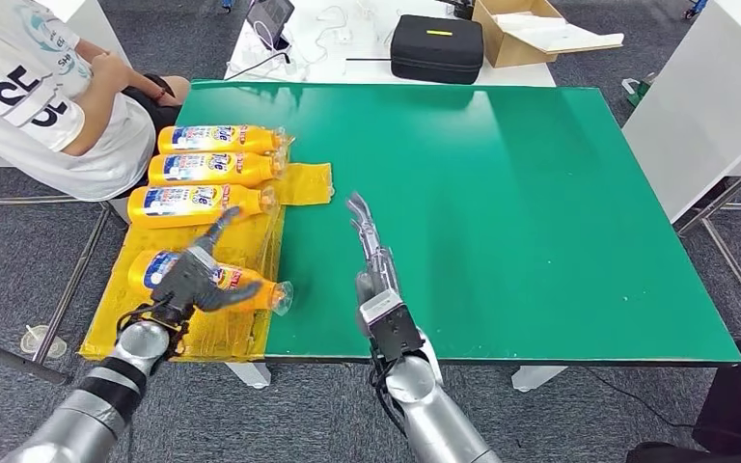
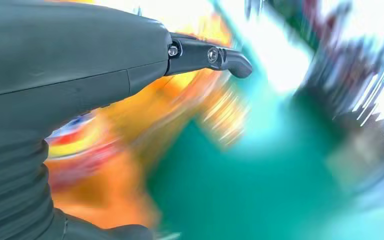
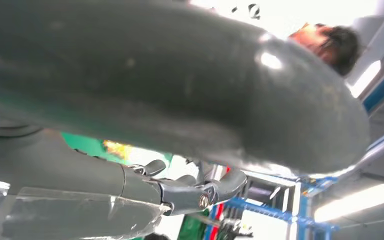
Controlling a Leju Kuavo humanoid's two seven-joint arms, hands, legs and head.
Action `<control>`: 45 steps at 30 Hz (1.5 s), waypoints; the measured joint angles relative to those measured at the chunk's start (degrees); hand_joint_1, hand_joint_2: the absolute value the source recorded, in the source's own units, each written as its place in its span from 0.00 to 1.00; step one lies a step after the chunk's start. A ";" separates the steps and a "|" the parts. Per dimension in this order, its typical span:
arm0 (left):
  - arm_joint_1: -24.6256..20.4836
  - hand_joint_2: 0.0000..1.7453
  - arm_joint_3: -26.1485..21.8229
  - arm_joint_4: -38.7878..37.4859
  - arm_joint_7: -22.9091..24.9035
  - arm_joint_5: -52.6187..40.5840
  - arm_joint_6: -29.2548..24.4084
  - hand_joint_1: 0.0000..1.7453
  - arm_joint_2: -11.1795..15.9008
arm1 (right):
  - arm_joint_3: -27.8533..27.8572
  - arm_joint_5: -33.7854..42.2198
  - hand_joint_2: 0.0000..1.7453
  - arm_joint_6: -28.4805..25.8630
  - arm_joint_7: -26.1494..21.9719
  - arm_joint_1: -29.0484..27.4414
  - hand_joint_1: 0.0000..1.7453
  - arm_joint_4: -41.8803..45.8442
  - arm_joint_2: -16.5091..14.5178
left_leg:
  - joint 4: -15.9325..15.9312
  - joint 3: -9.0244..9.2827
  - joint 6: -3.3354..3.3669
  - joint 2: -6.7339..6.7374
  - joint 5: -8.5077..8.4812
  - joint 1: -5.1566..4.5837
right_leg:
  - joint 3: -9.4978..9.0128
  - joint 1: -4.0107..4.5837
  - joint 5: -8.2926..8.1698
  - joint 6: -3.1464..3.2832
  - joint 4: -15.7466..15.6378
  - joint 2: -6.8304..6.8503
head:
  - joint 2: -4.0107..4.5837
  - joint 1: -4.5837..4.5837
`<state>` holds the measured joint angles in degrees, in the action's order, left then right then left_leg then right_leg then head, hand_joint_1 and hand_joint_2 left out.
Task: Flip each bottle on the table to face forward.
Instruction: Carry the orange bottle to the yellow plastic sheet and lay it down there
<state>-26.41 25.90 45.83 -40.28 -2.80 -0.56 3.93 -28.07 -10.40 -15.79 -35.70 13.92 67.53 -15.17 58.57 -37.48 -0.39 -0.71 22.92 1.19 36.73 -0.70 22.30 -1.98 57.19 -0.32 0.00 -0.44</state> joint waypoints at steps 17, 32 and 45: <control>28.68 1.00 -26.49 43.80 0.37 22.67 7.15 0.00 -21.59 | 7.41 -2.53 1.00 -10.56 -3.71 -16.24 0.00 10.37 0.28 | -0.03 -0.10 0.02 0.22 0.42 -0.02 | 0.16 -0.03 0.24 -0.06 -0.02 -0.22 | 0.00 -0.02; 39.50 1.00 -23.42 42.30 0.51 13.64 5.68 0.00 -23.39 | 11.62 -2.23 1.00 -24.12 -4.37 -25.18 0.00 22.35 1.05 | -0.03 -0.02 0.09 0.21 0.53 -0.04 | 0.07 -0.06 0.26 -0.09 -0.05 -0.21 | 0.00 -0.02; 39.40 1.00 -20.23 40.94 0.52 17.74 5.87 0.00 -23.49 | 11.68 -1.83 1.00 -24.14 -4.37 -25.23 0.00 22.39 0.88 | -0.03 0.01 0.08 0.21 0.51 -0.03 | 0.06 -0.04 0.25 -0.08 -0.04 -0.21 | 0.00 -0.02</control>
<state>12.99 5.67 86.76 -39.76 14.93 5.31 -19.56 -16.39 -12.23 -39.93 -40.06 -11.31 89.92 -14.29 58.54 -37.47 -0.31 -0.50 23.43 1.16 36.79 -0.74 22.55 -2.07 57.14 -0.53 0.00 -0.46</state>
